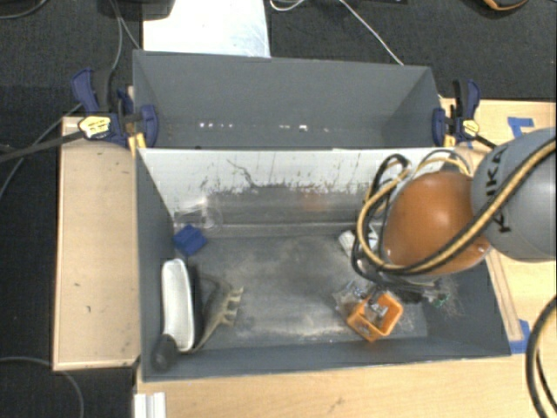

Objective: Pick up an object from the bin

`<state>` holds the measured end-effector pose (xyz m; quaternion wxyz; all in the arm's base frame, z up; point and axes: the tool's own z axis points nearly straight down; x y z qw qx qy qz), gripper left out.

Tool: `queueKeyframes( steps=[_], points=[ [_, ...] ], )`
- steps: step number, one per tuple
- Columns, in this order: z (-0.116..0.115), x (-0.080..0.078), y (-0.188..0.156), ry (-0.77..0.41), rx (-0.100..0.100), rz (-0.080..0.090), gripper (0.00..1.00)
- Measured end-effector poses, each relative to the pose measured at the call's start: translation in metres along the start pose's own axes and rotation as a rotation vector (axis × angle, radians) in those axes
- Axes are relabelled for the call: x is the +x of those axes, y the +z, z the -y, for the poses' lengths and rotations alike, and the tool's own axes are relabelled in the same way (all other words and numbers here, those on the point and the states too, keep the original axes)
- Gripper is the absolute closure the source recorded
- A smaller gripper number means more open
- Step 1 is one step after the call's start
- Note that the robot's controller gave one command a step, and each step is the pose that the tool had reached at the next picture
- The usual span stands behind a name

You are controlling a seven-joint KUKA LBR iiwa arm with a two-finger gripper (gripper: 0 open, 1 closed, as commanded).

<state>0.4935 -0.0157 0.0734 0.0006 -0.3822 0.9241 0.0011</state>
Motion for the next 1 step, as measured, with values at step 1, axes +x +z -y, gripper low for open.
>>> queueKeyframes(
  steps=[1],
  points=[
    [-0.0016,0.0010,-0.0155,0.001,-0.005,-0.005,1.00]
  ],
)
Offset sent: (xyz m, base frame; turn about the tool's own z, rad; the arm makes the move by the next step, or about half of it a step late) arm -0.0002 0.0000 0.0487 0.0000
